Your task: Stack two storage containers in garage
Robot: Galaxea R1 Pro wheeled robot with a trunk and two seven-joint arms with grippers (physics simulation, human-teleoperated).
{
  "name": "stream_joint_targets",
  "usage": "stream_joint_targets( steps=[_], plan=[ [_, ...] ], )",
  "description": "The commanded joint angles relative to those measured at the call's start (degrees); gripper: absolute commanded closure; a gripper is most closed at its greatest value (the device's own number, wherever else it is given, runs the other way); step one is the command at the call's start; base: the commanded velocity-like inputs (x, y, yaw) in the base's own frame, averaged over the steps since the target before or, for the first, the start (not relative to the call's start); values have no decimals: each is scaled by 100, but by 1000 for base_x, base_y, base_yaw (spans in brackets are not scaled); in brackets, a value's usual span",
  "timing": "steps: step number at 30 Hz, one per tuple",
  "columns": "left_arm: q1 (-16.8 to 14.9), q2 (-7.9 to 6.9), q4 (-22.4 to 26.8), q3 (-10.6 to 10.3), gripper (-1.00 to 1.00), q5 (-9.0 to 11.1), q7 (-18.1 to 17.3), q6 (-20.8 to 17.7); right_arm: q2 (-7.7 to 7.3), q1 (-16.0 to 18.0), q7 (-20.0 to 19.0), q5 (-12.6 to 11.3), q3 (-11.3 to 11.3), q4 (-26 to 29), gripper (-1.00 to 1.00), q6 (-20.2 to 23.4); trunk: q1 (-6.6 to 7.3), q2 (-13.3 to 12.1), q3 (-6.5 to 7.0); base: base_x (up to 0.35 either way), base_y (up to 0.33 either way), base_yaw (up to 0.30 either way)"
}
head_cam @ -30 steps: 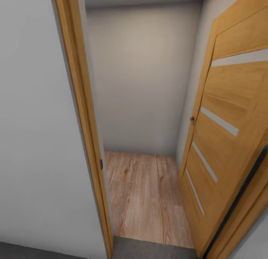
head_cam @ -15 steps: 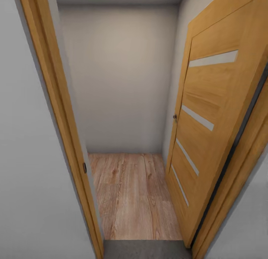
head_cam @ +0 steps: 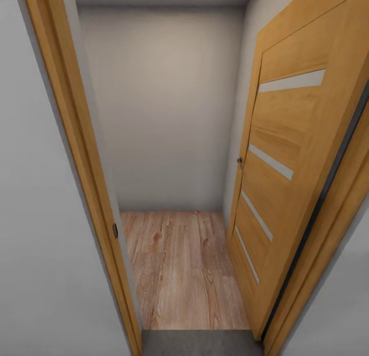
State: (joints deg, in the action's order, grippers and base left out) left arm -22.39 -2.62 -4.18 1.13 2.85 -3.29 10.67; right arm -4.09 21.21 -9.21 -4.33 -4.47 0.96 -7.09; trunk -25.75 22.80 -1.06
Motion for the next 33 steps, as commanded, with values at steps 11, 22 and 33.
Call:
stream_joint_targets(
  steps=[11,22,33],
  plan=[
    [-11,5,-23,10,-100,31,-31,40,4,5,-19,-51,-45,-8,-100,-21,-4,12,-11,0,0,0],
    [-11,7,-25,10,-100,31,-31,32,18,5,-19,-67,-39,-8,-100,-21,-4,12,47,0,0,0],
    [-11,7,-28,10,-100,31,-31,32,17,5,-19,-63,-36,-8,-100,-21,-4,12,53,0,0,0]
  ],
)
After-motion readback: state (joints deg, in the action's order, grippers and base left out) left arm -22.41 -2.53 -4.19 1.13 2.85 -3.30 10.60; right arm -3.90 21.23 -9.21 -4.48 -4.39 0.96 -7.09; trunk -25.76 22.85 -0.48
